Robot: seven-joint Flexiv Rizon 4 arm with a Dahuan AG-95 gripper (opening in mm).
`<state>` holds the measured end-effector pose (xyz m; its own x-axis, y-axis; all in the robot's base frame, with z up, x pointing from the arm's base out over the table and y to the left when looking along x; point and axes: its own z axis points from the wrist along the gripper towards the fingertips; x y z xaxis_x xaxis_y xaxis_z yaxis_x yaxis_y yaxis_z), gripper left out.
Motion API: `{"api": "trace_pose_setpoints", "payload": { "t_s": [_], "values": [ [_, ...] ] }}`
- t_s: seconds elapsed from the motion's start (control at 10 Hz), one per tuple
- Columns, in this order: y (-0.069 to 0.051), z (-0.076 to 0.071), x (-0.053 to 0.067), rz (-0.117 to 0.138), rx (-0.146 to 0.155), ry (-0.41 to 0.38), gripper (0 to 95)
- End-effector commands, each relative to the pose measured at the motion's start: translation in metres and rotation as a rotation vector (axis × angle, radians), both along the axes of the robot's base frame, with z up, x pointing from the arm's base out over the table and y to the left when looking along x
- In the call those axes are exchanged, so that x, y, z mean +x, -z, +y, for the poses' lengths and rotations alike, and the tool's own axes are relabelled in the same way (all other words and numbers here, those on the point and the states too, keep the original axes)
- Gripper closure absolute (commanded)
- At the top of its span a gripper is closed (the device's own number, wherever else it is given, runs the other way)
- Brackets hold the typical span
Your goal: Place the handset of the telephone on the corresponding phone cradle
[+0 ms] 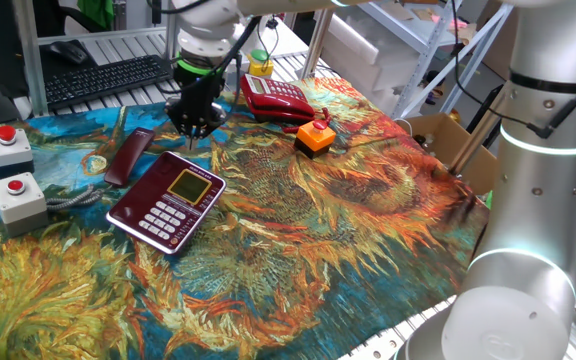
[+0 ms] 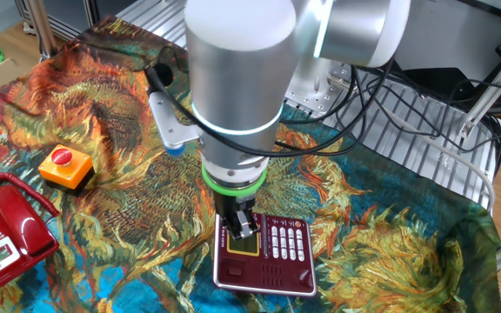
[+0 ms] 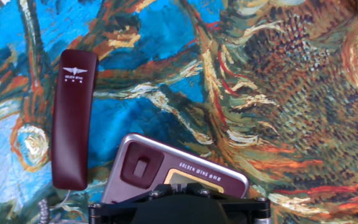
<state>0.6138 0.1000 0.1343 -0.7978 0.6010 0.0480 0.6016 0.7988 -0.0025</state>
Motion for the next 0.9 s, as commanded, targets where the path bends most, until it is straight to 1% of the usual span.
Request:
{"api": "trace_pose_setpoints", "payload": {
  "t_s": [0.1,0.4,0.5,0.6,0.7,0.8,0.9],
  "values": [
    [-0.0001,0.0017,0.0026,0.023,0.009,-0.037,95.0],
    [-0.0001,0.0017,0.0026,0.037,-0.006,-0.005,95.0],
    [-0.0001,0.0017,0.0026,0.045,-0.018,0.004,95.0],
    [-0.0001,0.0017,0.0026,0.047,-0.018,0.009,95.0],
    [-0.0001,0.0017,0.0026,0.045,-0.012,0.011,95.0],
    [-0.0001,0.0017,0.0026,0.039,-0.002,-0.004,95.0],
    [-0.0001,0.0017,0.0026,0.034,0.012,-0.007,95.0]
  ]
}}
